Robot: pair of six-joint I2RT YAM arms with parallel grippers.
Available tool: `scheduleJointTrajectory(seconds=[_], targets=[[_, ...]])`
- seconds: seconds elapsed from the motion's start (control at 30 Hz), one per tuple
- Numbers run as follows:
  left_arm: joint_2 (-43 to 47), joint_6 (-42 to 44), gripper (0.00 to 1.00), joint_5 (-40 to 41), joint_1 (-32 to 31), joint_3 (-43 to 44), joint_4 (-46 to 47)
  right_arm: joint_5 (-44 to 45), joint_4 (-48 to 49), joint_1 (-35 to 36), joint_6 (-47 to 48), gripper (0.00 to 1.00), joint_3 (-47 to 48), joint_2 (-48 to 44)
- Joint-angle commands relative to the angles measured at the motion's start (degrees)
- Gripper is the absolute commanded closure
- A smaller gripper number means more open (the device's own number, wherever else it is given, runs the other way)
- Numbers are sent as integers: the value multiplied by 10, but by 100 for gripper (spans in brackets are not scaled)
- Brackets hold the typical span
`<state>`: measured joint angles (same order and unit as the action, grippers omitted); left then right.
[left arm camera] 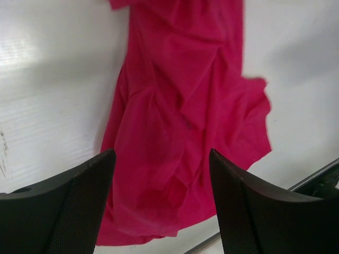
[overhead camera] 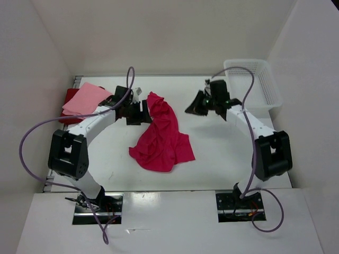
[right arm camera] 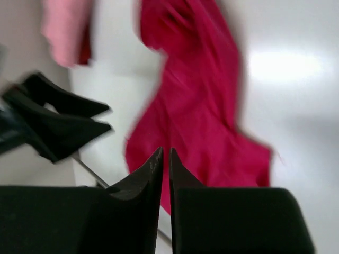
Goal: Fold and stack the t-shirts
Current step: Flatten out the tshirt
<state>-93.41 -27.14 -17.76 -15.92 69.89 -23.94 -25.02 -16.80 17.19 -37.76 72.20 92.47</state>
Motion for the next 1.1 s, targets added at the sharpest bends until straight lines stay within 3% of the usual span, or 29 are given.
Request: scheduleJointTrajectory(seconds=[0.0, 0.07, 0.1, 0.2, 0.43, 0.6, 0.63, 0.67, 0.8, 0.9, 0.93, 1.03, 1.07], targets=[[-19, 45, 21, 16, -18, 4, -48, 35, 13, 24, -14, 88, -166, -54], [-19, 53, 21, 7, -18, -3, -56, 40, 13, 24, -34, 79, -218, -88], [-25, 59, 21, -2, -24, -18, -62, 40, 13, 24, -41, 62, -260, -97], [-30, 74, 20, -25, -32, -30, -73, 40, 19, 24, -71, 43, -313, -125], [-51, 110, 21, -3, -89, -35, -107, 59, 19, 24, -116, 35, -376, -154], [-56, 110, 45, 18, -94, -55, -101, 20, 46, 29, -110, 35, -386, -105], [-56, 104, 51, 12, -94, -55, -101, 14, 51, 29, -110, 36, -386, -99], [-56, 104, 64, 12, -94, -61, -101, 14, 56, 29, -110, 36, -392, -99], [-50, 93, 85, 12, -94, -55, -95, -15, 78, 29, -105, 49, -378, -54], [-36, 87, 97, 12, -94, -33, -95, -46, 87, 29, -87, 67, -342, -26], [-28, 82, 100, 5, -79, -27, -95, -51, 87, 29, -81, 84, -330, -19], [1, 74, 100, -25, -54, -3, -102, -21, 37, 22, -51, 99, -276, -41], [11, 67, 100, -38, -32, 4, -107, -5, 25, 17, -45, 100, -244, -56]])
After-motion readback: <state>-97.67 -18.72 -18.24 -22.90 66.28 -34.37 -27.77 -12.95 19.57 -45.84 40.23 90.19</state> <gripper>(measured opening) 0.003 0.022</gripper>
